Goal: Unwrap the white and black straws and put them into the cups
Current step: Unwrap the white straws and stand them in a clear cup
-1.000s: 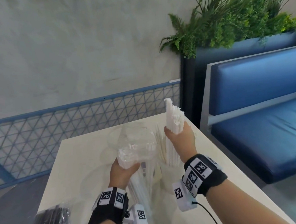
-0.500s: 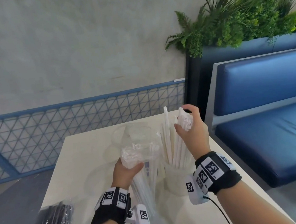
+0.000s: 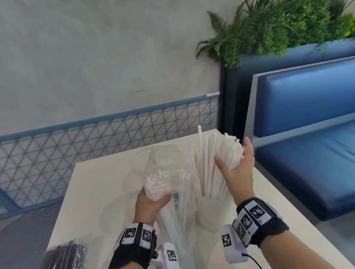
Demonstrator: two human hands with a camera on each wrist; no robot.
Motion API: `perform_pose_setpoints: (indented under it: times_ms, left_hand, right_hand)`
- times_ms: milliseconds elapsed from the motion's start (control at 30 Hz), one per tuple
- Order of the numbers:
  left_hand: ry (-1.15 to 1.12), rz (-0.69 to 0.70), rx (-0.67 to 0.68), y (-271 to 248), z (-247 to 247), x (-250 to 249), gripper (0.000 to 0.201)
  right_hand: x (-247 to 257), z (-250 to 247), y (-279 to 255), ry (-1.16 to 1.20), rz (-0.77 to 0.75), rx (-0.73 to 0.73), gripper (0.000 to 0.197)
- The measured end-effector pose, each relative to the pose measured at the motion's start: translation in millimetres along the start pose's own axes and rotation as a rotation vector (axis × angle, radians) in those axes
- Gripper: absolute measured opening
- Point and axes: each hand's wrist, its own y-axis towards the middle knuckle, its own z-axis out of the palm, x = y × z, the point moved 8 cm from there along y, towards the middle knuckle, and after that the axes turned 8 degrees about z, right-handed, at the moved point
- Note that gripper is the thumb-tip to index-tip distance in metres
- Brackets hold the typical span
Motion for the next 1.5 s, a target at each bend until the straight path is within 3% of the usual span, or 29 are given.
perform_pose_setpoints:
  times_ms: [100, 300, 400, 533, 667, 800, 933, 1000, 1100, 1167, 1400, 1500]
  left_hand:
    - [-0.01, 0.001, -0.002, -0.5, -0.5, 0.2, 0.065]
    - [-0.005, -0.007, 0.002, 1.8, -0.6, 1.2, 0.049]
    - [-0.005, -0.003, 0.006, 0.6, -0.1, 0.3, 0.055]
    - [0.016, -0.009, 0.005, -1.0, 0.6, -0.9, 0.058]
    - [0.036, -0.014, 0.013, -3.4, 0.5, -1.9, 0.065]
    - [0.02, -0.025, 0.008, -5.0, -0.7, -2.5, 0.069]
    - [0.004, -0.028, 0.009, -4.6, -3.2, -2.8, 0.067]
    - [0.002, -0.028, 0.018, -3.8, -2.4, -2.5, 0.066]
    - [0.001, -0.032, 0.026, -2.9, 0.3, -1.1, 0.064]
    - [-0.003, -0.033, 0.027, -2.4, 0.7, -0.7, 0.064]
    - [-0.016, -0.033, 0.029, -3.4, -2.1, 0.3, 0.062]
    - [-0.023, -0.036, 0.035, -3.6, -3.5, 2.9, 0.071]
  right_hand:
    - [-3.5, 9.2, -2.4, 0.033, -0.02, 0.092, 0.101]
    - [-22.1, 28.8, -7.2, -0.248, -0.011, 0.293, 0.123]
    - [-19.6, 32.2, -6.6, -0.256, -0.026, 0.355, 0.127]
    - [-20.6, 34.7, -1.3, -0.326, 0.036, 0.375, 0.105]
    - [-17.6, 33.3, 1.3, -0.44, 0.055, 0.259, 0.069]
    - [-13.5, 30.8, 1.3, -0.372, 0.078, 0.16, 0.051]
    - [17.6, 26.8, 9.3, -0.395, -0.07, 0.079, 0.033]
    - [29.0, 31.0, 12.8, -0.421, -0.133, 0.105, 0.035]
    - [24.3, 41.7, 15.5, -0.483, -0.071, 0.232, 0.061]
    - [20.4, 43.0, 16.7, -0.473, -0.064, 0.239, 0.071]
    - [0.5, 52.2, 10.8, -0.493, 0.063, 0.326, 0.044]
    - [0.8, 41.6, 14.7, -0.225, 0.053, 0.244, 0.046]
